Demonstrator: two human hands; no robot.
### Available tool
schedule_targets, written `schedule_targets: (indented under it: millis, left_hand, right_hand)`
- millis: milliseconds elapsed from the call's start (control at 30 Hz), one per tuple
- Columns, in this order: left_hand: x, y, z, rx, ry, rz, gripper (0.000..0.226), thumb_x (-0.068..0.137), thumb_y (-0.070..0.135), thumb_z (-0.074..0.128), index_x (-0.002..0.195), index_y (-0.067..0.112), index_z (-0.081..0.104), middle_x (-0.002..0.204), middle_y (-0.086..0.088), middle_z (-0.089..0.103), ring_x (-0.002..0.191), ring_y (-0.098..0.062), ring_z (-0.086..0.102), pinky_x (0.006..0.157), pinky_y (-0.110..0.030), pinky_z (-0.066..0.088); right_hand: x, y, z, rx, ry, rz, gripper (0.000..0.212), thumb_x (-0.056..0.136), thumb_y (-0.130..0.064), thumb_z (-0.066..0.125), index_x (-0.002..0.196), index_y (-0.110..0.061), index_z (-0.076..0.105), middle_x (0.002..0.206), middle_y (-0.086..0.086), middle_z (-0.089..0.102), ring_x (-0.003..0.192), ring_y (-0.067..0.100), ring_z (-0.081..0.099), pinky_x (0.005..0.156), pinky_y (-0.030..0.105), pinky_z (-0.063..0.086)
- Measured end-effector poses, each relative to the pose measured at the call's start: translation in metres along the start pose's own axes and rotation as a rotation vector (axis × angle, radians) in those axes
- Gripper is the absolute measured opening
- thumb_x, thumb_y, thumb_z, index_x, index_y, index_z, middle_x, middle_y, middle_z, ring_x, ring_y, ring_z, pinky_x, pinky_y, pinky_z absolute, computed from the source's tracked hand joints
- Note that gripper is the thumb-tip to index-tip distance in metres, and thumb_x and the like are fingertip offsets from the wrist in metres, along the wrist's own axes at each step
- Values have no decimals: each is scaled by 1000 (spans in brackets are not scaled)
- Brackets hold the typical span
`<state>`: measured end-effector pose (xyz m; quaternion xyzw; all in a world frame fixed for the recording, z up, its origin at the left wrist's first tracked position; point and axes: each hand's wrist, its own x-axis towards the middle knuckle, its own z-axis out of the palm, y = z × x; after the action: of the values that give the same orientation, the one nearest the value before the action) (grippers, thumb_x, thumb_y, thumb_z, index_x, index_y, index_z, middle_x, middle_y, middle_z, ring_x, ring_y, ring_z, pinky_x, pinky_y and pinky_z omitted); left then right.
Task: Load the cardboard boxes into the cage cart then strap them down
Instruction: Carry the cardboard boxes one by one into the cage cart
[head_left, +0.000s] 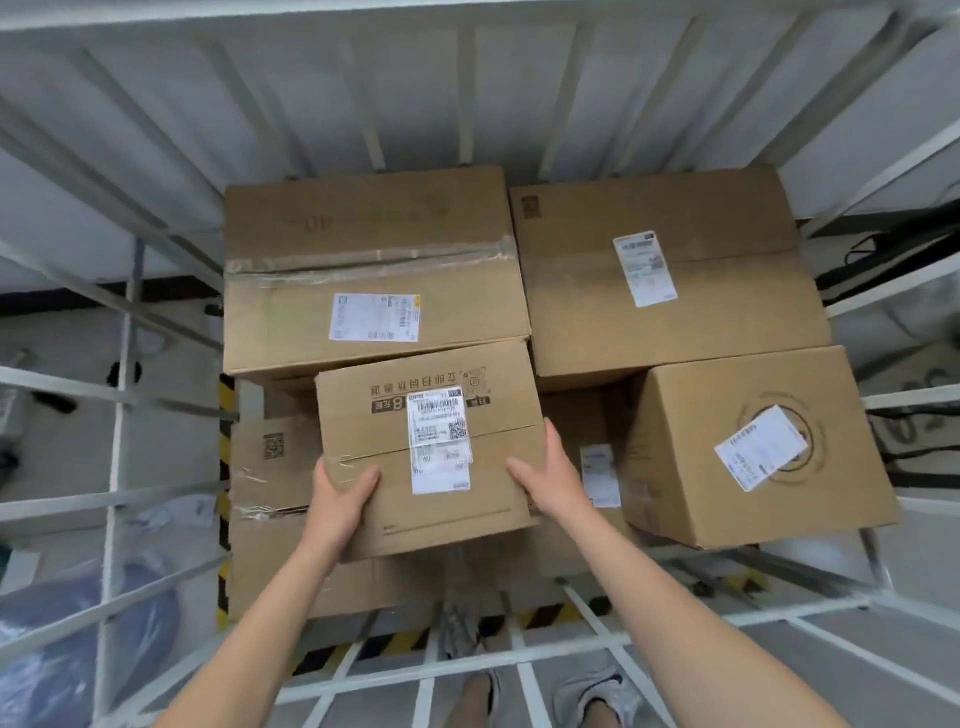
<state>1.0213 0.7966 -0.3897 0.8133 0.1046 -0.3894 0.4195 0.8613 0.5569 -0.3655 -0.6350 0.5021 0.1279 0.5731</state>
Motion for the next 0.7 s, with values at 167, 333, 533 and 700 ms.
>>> schedule_targets:
  millis: [167, 333, 533, 700]
  left_hand:
    - [-11, 12, 2, 167, 104, -2, 97, 89, 45, 70, 159, 14, 10, 160, -8, 32, 144, -31, 35, 118, -49, 28]
    - [-85, 30, 38, 451, 194, 185, 90, 97, 46, 56, 159, 11, 1, 168, -8, 6, 154, -26, 5, 124, -45, 9]
    - [-218, 77, 147, 593, -80, 491, 75, 100, 44, 52, 159, 15, 16, 166, -2, 16, 153, -18, 13, 124, -43, 15]
    - [-338, 132, 270, 699, -247, 696, 74, 98, 41, 57, 158, 15, 21, 164, -5, 25, 152, -23, 17, 121, -39, 18]
  right_hand:
    - [-4, 1, -1, -68, -12, -30, 99, 87, -43, 70, 160, -26, 4, 158, -2, 37, 142, 22, 39, 115, 45, 35]
    - [-61, 15, -17, 15, -2, 13, 93, 95, -36, 61, 158, -33, -8, 167, -4, 9, 152, 23, 14, 121, 45, 21]
    - [-172, 45, -107, 1, 42, -47, 86, 97, -26, 53, 158, -34, -7, 167, -8, -5, 153, 14, -2, 122, 37, 10]
    - [-261, 76, -256, -55, 229, -114, 84, 96, -35, 55, 160, -26, 0, 168, -4, -4, 153, 16, -7, 122, 38, 5]
